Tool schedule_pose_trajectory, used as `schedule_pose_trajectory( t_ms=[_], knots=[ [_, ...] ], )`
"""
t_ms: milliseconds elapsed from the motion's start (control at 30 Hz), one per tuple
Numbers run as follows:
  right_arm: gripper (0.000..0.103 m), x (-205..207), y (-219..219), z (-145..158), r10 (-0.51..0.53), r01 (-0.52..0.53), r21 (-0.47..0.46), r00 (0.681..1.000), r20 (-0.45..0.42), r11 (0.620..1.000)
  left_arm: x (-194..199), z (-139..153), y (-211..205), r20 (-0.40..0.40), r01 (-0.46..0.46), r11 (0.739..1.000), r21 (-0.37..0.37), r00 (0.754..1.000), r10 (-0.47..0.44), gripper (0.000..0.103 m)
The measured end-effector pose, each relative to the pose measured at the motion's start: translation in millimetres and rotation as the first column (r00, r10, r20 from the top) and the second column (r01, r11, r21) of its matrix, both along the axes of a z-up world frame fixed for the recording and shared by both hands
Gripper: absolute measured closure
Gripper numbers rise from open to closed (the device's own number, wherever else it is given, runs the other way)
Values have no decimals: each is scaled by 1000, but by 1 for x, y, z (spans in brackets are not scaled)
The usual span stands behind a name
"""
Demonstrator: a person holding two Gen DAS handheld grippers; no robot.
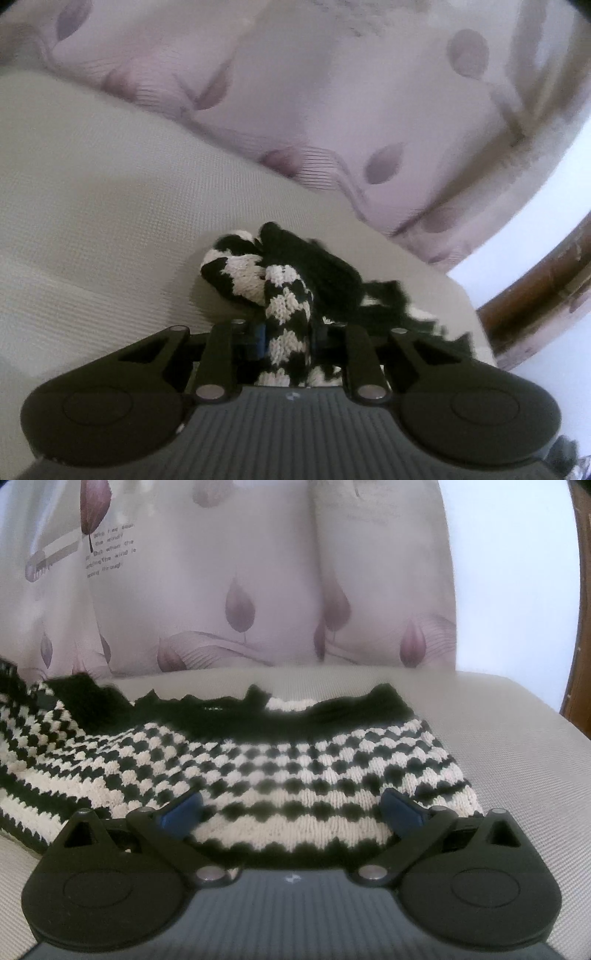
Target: Fold small clothes
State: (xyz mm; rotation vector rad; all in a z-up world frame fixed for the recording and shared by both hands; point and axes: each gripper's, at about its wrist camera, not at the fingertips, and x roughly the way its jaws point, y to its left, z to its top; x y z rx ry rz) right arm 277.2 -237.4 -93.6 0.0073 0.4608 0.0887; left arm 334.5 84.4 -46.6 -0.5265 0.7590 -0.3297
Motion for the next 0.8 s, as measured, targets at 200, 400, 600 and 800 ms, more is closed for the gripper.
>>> schedule_pose_trajectory(
  t_ms=[200, 400, 600, 800],
  knots=[
    [0, -2, -2, 0, 0, 0, 31, 1000, 13, 1000, -13, 16, -62, -24, 62, 995, -73, 998, -64, 83],
    [0, -9, -23, 6, 142, -141, 257, 990, 14, 956, -21, -19, -80, -19, 100, 955, -279, 994, -110, 71],
    [0, 0, -41, 7, 338, -260, 754, 940, 54, 603, -28, -52, -57, 51, 112, 823, -557, 994, -101, 58],
    [0, 35, -7, 3, 396, -190, 799, 916, -65, 571, -41, -67, -52, 117, 132, 734, -666, 991, -72, 58]
  ],
)
